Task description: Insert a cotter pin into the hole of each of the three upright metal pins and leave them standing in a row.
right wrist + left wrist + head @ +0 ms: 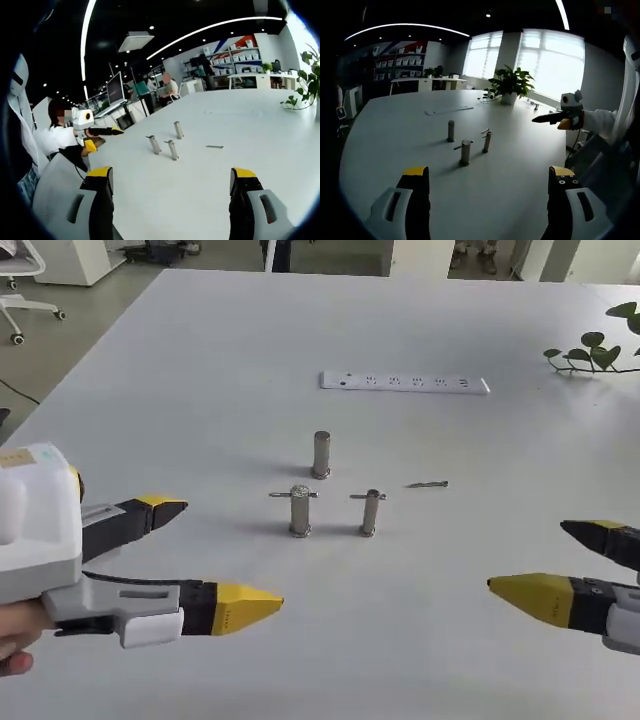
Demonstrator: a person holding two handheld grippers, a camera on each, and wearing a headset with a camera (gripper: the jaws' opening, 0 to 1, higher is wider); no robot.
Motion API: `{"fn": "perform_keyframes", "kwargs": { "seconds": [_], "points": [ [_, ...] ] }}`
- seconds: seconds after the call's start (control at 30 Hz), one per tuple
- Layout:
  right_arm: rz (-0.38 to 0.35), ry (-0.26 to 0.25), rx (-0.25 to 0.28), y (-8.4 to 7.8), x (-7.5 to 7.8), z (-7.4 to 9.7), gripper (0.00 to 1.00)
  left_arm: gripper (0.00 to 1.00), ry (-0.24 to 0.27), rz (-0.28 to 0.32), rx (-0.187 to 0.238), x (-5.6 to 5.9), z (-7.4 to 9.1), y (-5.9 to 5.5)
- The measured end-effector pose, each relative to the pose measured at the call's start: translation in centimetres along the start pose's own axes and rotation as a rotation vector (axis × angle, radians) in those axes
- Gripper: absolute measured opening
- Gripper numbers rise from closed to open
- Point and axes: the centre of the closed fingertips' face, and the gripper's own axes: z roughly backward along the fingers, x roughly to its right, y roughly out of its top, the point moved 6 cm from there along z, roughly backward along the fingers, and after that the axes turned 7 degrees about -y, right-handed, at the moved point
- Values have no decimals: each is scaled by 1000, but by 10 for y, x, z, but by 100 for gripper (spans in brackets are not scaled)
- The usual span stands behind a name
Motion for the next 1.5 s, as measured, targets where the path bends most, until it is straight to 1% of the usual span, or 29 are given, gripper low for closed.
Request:
{"fn": "perform_keyframes", "kwargs": {
  "seconds": [0.03,0.13,0.23,0.27,0.3,0.4,0.53,0.57,0.63,0.67,0.7,0.77,0.8,0.87,0.9,0.93,1.03,1.1,1.13,1.17,1.2,1.23,1.3,1.37,1.4,1.5],
  "points": [
    [7,-9,3,1,1,1,96,99,7,-2,7,-1,1,2],
    [-6,-25,12,1,3,4,97,99,10,13,34,-5,0,8],
    [-14,-41,15,0,5,7,98,99,10,16,38,-8,-4,12],
    [-4,-63,21,-1,7,8,98,99,11,15,37,-10,-7,15],
    [3,-69,23,-2,8,8,98,99,10,15,39,-11,-9,17],
    [-5,-72,18,-3,8,10,98,99,5,19,74,-17,-18,31],
    [-1,-69,10,-5,7,11,98,98,10,8,82,-29,-33,48],
    [-4,-70,12,-5,7,11,98,96,22,1,105,-34,-38,58],
    [-8,-71,19,-5,6,11,96,92,31,-10,130,-40,-45,70],
    [-12,-70,25,-5,6,11,96,92,44,-37,135,-45,-51,78],
    [-18,-70,26,-4,6,10,96,92,52,-50,125,-49,-57,83],
    [-16,-69,22,-5,6,10,95,92,48,-68,109,-53,-66,88],
    [-14,-70,20,-5,6,10,95,91,42,-81,100,-56,-73,90],
    [-14,-70,19,-6,6,10,95,87,37,-91,91,-61,-85,93],
    [-15,-72,21,-6,6,10,95,83,37,-90,93,-62,-87,94],
    [-19,-75,23,-5,7,11,95,81,26,-78,101,-66,-95,97],
    [-25,-74,27,-5,7,13,94,78,15,-34,119,-73,-108,100],
    [-32,-74,24,-6,8,13,94,75,17,-9,111,-80,-117,99],
    [-32,-78,24,-6,9,13,94,73,19,-5,106,-81,-118,99],
    [-33,-80,24,-6,9,13,94,71,23,2,91,-84,-122,97],
    [-36,-82,26,-6,9,13,94,66,22,1,65,-87,-125,94],
    [-37,-82,28,-6,9,13,94,64,20,-3,62,-89,-129,94],
    [-39,-82,27,-6,9,13,94,62,19,-12,36,-94,-133,91],
    [-38,-81,23,-7,9,13,93,60,38,-17,-9,-102,-137,85],
    [-39,-83,20,-7,10,12,93,58,42,-27,-23,-106,-139,83],
    [-47,-85,18,-8,10,12,93,55,34,-37,-47,-111,-144,79]
  ]
}}
